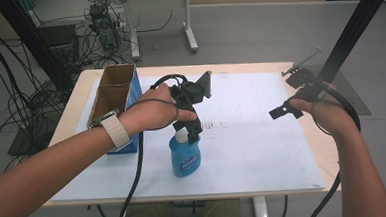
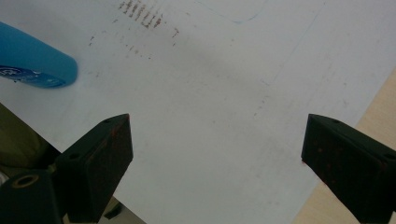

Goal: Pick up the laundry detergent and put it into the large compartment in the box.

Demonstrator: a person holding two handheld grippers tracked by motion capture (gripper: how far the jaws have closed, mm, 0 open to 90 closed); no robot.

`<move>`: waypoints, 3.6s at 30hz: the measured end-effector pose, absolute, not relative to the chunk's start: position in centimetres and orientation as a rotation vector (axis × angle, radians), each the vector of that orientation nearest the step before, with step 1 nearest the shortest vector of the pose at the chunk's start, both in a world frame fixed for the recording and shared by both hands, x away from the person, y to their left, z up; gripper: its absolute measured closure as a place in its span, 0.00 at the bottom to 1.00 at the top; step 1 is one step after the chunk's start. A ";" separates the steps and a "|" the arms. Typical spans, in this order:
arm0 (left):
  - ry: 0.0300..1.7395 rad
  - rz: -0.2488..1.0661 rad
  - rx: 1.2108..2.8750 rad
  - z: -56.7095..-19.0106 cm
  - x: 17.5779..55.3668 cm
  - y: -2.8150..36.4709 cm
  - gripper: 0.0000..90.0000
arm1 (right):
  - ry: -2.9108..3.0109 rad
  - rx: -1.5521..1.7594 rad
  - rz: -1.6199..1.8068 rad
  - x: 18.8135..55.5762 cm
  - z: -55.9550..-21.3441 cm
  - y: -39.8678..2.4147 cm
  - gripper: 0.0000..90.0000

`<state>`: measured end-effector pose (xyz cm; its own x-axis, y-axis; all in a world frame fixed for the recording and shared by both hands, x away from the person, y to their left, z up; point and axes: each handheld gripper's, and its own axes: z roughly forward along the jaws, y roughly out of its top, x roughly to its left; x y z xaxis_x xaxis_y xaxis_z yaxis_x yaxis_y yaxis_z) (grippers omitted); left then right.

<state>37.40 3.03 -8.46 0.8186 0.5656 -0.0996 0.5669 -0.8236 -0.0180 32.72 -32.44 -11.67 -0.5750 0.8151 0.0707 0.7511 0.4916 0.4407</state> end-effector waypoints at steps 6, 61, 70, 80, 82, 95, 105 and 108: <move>0.934 -0.158 2.978 -8.5 37.4 3.1 0.09 | 2.585 1.362 0.652 32.8 -11.6 -32.3 0.10; 0.934 -0.188 2.972 -9.1 37.7 3.4 0.09 | 2.579 1.370 0.660 32.8 -11.7 -32.5 0.10; 0.931 -0.192 2.976 -9.8 37.7 3.3 0.09 | 2.579 1.377 0.661 32.8 -11.9 -32.5 0.10; 0.922 -0.205 2.974 -11.0 37.5 3.4 0.09 | 2.578 1.381 0.670 32.7 -12.2 -32.7 0.10; 0.920 -0.207 2.975 -11.3 37.5 3.4 0.09 | 2.579 1.380 0.672 32.7 -12.3 -32.8 0.10; 0.922 -0.179 2.987 -13.5 36.9 3.1 0.11 | 2.586 1.383 0.682 32.8 -12.9 -32.6 0.10; 0.911 -0.173 3.002 -14.8 36.6 2.6 0.11 | 2.587 1.383 0.689 32.8 -13.3 -32.7 0.10; 0.908 -0.162 3.004 -15.0 36.5 2.5 0.11 | 2.585 1.386 0.691 32.7 -13.3 -32.8 0.10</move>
<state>36.49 2.53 -14.95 0.8276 0.5526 -0.0984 0.5525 -0.8329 -0.0308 32.74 -32.80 -13.30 -0.5703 0.8153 0.1001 0.7565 0.4738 0.4509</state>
